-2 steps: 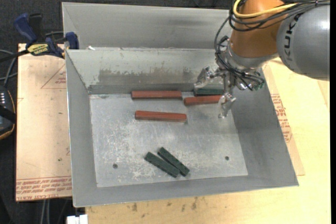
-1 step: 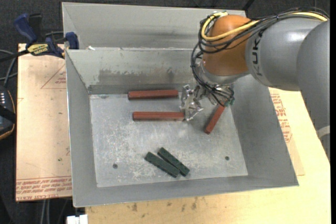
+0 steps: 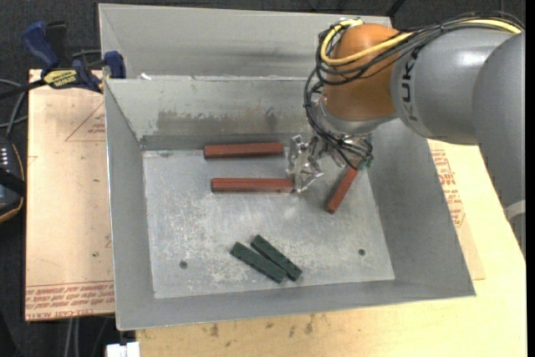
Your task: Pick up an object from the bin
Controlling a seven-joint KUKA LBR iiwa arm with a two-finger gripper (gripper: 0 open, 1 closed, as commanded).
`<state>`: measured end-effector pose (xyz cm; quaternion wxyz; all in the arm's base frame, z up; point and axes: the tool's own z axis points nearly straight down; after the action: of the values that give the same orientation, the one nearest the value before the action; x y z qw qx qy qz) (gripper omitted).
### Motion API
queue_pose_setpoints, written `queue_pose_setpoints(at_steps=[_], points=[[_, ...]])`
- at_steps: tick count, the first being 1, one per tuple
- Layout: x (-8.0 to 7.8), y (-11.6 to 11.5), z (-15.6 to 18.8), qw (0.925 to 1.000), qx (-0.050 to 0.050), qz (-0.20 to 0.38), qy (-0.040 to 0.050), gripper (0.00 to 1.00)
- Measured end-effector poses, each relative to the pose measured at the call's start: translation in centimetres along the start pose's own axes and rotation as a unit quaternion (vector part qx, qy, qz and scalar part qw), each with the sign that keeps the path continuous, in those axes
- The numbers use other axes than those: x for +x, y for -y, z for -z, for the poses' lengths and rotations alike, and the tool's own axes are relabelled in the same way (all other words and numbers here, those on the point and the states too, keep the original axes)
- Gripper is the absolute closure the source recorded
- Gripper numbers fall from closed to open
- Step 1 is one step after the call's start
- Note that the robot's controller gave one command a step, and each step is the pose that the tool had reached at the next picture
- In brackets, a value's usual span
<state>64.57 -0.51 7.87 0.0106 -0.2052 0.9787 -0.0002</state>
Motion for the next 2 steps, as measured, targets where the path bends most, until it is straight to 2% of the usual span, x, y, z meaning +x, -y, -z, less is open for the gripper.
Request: queue_pose_setpoints(at_steps=[1, 2], points=[[-0.6, 0.3, 3.8, 0.9999, -0.003, -0.004, -0.0093, 1.00], [0.1, -0.8, 5.5, 1.0000, -0.003, 0.003, -0.0088, 0.00]])
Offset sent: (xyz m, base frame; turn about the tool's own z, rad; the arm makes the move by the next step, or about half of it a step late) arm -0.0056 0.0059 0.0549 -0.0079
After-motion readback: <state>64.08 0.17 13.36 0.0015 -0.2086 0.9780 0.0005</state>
